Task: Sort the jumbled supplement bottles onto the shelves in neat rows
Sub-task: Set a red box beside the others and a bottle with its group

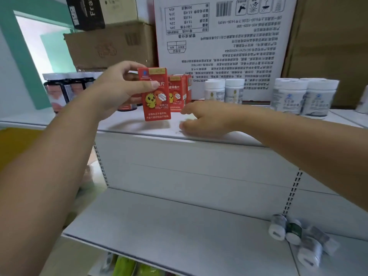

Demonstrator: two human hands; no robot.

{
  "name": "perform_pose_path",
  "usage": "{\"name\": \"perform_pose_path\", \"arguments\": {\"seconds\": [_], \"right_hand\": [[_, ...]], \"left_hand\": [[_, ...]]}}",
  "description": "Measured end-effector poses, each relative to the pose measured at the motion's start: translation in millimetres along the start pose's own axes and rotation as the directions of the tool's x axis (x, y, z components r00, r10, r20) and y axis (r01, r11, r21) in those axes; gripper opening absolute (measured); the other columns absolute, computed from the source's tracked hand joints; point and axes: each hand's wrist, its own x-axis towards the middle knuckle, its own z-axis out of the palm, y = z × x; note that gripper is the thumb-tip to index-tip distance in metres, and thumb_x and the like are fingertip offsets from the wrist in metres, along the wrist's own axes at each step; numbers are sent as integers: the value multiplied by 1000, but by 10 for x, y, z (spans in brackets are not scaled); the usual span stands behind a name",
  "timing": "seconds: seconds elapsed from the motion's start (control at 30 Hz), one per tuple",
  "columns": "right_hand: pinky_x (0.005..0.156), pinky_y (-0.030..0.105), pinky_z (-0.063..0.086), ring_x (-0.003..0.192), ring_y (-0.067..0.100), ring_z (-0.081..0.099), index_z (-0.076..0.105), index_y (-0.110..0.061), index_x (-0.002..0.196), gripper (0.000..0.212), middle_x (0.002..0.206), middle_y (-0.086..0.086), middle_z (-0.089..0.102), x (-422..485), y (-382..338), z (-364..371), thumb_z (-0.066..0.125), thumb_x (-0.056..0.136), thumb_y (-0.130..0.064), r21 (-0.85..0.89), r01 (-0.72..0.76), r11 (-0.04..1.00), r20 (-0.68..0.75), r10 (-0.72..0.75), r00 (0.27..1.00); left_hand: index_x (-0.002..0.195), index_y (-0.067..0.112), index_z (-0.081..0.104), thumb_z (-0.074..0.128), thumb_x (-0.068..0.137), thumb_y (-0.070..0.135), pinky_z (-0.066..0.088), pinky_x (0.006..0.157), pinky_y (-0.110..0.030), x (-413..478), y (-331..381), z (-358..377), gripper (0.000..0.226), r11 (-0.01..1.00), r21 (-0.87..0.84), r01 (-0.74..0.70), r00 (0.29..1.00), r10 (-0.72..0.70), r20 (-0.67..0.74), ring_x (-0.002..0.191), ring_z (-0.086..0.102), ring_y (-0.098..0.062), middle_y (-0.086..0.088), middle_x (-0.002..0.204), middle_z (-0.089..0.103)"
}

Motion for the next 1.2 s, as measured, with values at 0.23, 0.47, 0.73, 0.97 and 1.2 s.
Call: {"name": "perform_pose_path", "arguments": {"seconds": [0.23, 0.47, 0.73, 0.97, 1.2], "right_hand": [[109, 35, 34, 134, 23, 42, 37, -21, 146, 56, 150, 1, 42, 254, -179, 16, 42, 98, -48, -1, -41, 999, 23, 41, 999], [110, 39, 34, 130, 21, 43, 41, -25, 142, 48, 146, -3, 46, 477, -381, 77, 41, 99, -45, 49, -150, 987, 3, 150, 989], [115, 42, 28, 138, 18, 37, 36, -31, 147, 62, 153, -5, 38, 608, -514, 225, 34, 92, -60, 65, -220, 973, 21, 219, 975], [116, 36, 22, 142, 19, 30, 36, -27, 147, 54, 156, -3, 32, 612, -455, 299, 35, 99, -51, 107, -287, 952, 32, 285, 958], [115, 35, 23, 142, 18, 30, 35, -28, 148, 53, 157, -4, 30, 593, -484, 295, 35, 100, -50, 120, -293, 948, 34, 291, 956]], "left_hand": [[118, 23, 59, 78, 78, 29, 54, 57, -15, 185, -175, -248, 45, 998, 58, -24, 999, 22, 35, 77, 71, -3, 4, 102, 68], [121, 18, 57, 77, 81, 21, 53, 57, -13, 547, -368, -409, 44, 991, 55, -126, 974, 113, 194, 75, 69, 1, 5, 102, 64], [120, 21, 59, 80, 79, 29, 55, 57, -20, 769, -602, -450, 46, 983, 63, -170, 958, 150, 243, 76, 69, -1, 6, 102, 68], [121, 20, 59, 85, 73, 30, 53, 66, -15, 795, -843, -364, 55, 989, -27, -146, 979, 149, 137, 88, 68, -2, 12, 101, 70], [124, 22, 61, 83, 75, 33, 37, 61, -5, 772, -934, -354, 54, 961, 195, -196, 966, 155, 207, 85, 58, 10, 21, 100, 64]]}}
